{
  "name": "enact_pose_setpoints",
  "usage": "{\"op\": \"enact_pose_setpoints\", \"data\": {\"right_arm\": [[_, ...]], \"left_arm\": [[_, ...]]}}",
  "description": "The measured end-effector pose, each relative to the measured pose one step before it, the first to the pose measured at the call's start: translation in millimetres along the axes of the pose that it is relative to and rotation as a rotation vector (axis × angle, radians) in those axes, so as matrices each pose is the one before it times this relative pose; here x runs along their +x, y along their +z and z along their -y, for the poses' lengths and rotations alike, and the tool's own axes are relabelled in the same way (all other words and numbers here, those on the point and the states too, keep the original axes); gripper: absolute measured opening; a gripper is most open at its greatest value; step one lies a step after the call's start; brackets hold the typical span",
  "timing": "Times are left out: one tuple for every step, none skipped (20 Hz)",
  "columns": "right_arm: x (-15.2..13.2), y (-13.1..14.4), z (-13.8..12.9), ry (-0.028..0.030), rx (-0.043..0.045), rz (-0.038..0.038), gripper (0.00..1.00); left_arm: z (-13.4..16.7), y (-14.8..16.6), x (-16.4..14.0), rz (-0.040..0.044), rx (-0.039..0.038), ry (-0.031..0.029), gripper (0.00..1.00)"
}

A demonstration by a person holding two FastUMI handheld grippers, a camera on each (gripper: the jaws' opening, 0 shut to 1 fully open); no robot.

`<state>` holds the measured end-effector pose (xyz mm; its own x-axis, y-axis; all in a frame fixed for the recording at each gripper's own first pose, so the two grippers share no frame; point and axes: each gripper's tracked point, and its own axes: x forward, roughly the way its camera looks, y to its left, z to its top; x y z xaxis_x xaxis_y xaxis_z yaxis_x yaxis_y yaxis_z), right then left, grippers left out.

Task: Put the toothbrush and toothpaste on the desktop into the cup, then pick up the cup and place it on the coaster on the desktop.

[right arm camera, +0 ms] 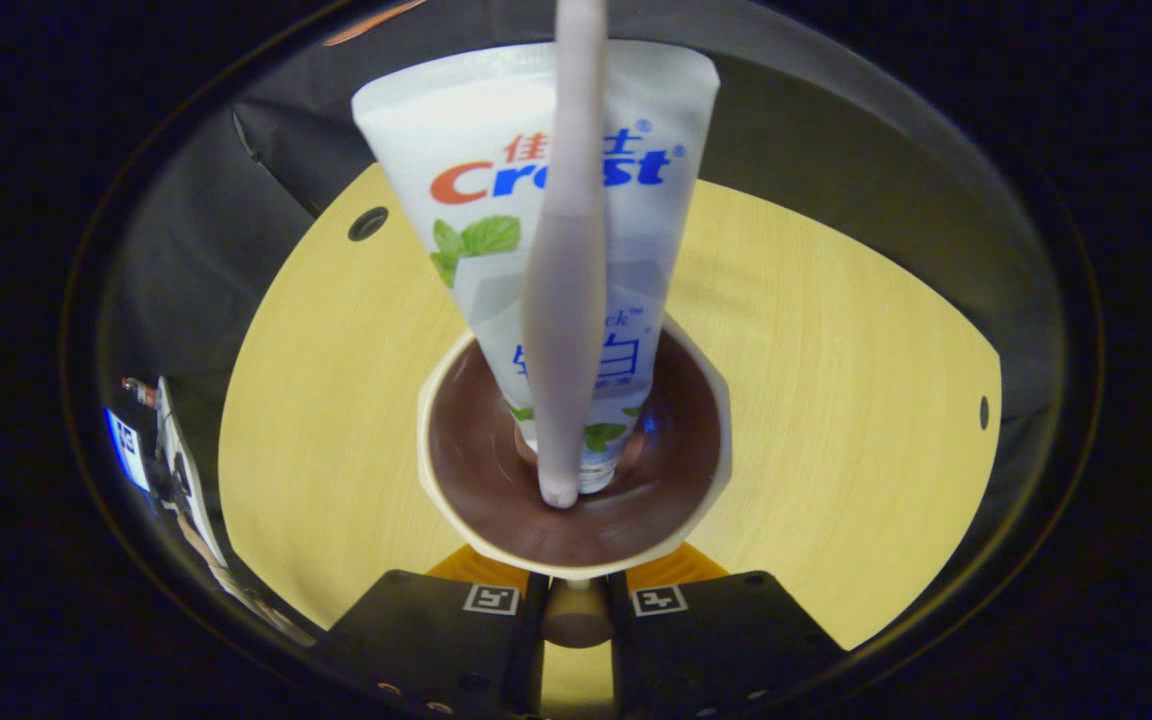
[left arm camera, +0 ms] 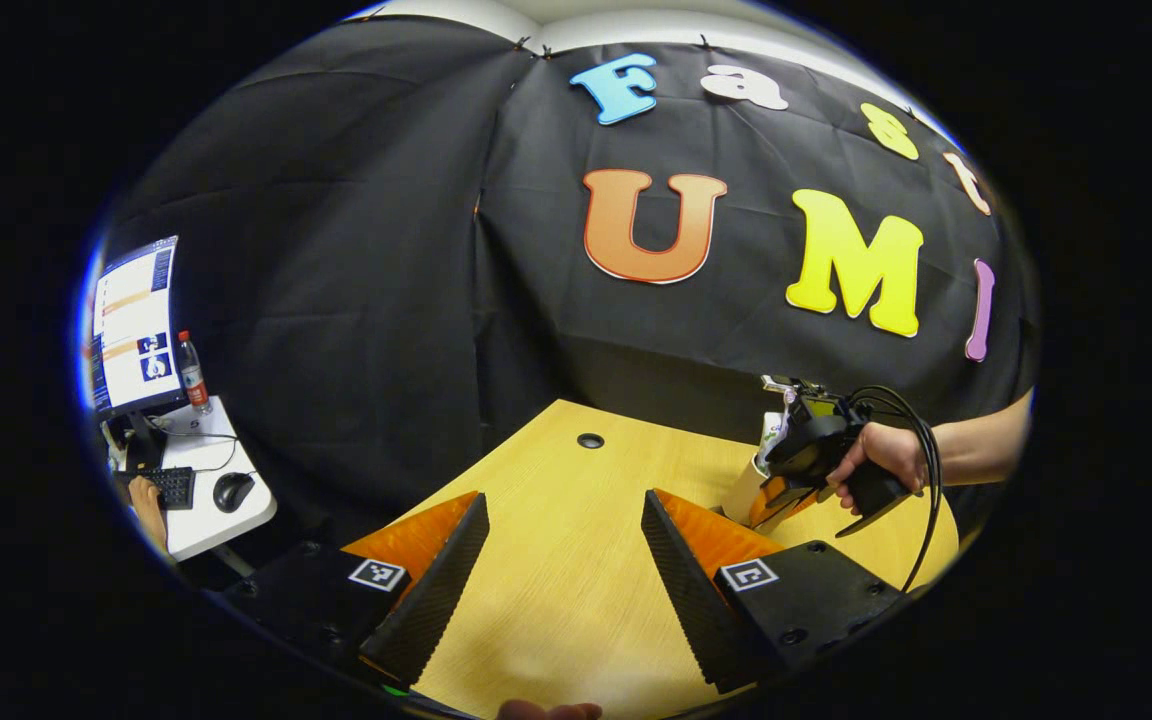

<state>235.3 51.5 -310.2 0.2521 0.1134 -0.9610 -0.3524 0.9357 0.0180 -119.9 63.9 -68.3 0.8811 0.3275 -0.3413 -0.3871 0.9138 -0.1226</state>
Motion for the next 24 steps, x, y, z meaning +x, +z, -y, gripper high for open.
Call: {"op": "enact_pose_setpoints", "data": {"right_arm": [[0.04, -0.65, -0.39, -0.00251, -0.00306, -0.00470, 0.25], [-0.42, -0.05, -0.02, -0.00053, -0.00082, -0.00635, 0.24], [-0.02, -0.92, 0.80, -0.00207, -0.00671, -0.00757, 0.25], [-0.12, 0.28, 1.31, -0.00510, -0.00742, -0.00682, 0.25], [-0.70, 0.29, -0.50, -0.00276, -0.00178, -0.00497, 0.25], [-0.57, 0.52, 0.59, -0.00172, -0.00077, -0.00348, 0.25], [0.77, -1.76, 0.67, -0.00488, -0.00324, -0.00377, 0.24], [-0.20, -0.76, 0.62, -0.00385, -0.00289, -0.00465, 0.25], [0.36, -1.98, 0.13, -0.00261, -0.00527, -0.00827, 0.25], [0.56, -1.12, 0.11, 0.00033, 0.00141, -0.00809, 0.25], [-0.38, 0.60, 0.53, -0.00321, 0.00159, -0.00002, 0.25], [1.52, 0.18, -0.32, -0.00286, -0.00077, 0.00263, 0.25], [-0.20, 0.02, 0.58, -0.00526, -0.00364, 0.00030, 0.26], [0.13, -0.36, 0.51, -0.00466, -0.00404, 0.00077, 0.25], [0.26, -0.99, 0.53, -0.00119, -0.00021, -0.00058, 0.25], [-0.25, -1.06, -1.23, 0.00478, 0.00719, 0.00017, 0.25], [-0.90, -0.56, -1.45, 0.00683, 0.01334, -0.00053, 0.26], [-1.01, -0.49, -0.28, 0.00658, 0.00857, 0.00260, 0.27], [-1.77, -0.33, -1.62, 0.00374, 0.00460, 0.00326, 0.30], [-2.65, -0.07, -0.51, 0.00951, 0.00775, 0.00504, 0.39], [-6.92, -0.13, 0.21, 0.00450, 0.00907, 0.00869, 0.66], [-5.57, 0.62, -2.40, 0.01217, 0.01174, 0.01371, 0.77], [-5.99, 0.87, -3.48, 0.01451, 0.01242, 0.01669, 0.84], [-8.24, 0.26, -1.07, 0.01320, 0.00559, 0.01480, 0.83]], "left_arm": [[-2.28, -3.33, 0.13, -0.00926, -0.00436, 0.00564, 0.98], [-2.82, -1.06, -0.39, -0.00274, -0.00298, 0.00484, 0.98], [-1.15, 0.03, -0.15, -0.00015, -0.00184, 0.00274, 0.98], [-0.62, -0.28, -0.47, 0.00136, -0.00125, 0.00129, 0.98], [-0.32, -0.76, 0.80, -0.00047, 0.00107, 0.00060, 0.98], [-0.28, -0.26, 0.71, -0.00175, 0.00034, 0.00040, 0.98], [-1.23, -0.21, -0.30, -0.00048, -0.00127, 0.00171, 0.98], [-0.07, -0.97, -0.14, -0.00118, -0.00144, 0.00069, 0.98], [-0.15, -0.12, 0.45, -0.00060, -0.00010, -0.00111, 0.98], [0.26, -0.54, -0.26, -0.00079, -0.00014, 0.00015, 0.98], [0.01, 0.34, -0.20, 0.00069, 0.00014, 0.00068, 0.98], [-1.85, -0.60, 0.17, 0.00037, -0.00123, 0.00108, 0.98], [-0.20, -0.55, 0.05, -0.00236, -0.00298, 0.00079, 0.98], [-0.18, -1.29, -0.17, -0.00349, -0.00250, -0.00056, 0.98], [0.05, -0.62, -0.21, -0.00082, -0.00193, -0.00004, 0.98], [-0.43, -0.03, -0.45, -0.00077, -0.00072, -0.00033, 0.98], [0.28, 0.53, -0.82, 0.00078, 0.00012, -0.00306, 0.98], [0.91, -0.12, -0.41, -0.00069, 0.00134, -0.00378, 0.98], [1.02, -0.04, 0.08, 0.00070, 0.00181, -0.00404, 0.98], [0.71, 1.53, -0.68, 0.00234, 0.00213, -0.00413, 0.98], [2.10, 1.13, -0.60, 0.00161, 0.00385, -0.00595, 0.98], [1.98, 2.51, -0.82, 0.00362, 0.00741, -0.00766, 0.98], [4.10, 3.35, -0.74, 0.00494, 0.01011, -0.01218, 0.98], [4.79, 4.41, 0.31, 0.00689, 0.01183, -0.01463, 0.98]]}}
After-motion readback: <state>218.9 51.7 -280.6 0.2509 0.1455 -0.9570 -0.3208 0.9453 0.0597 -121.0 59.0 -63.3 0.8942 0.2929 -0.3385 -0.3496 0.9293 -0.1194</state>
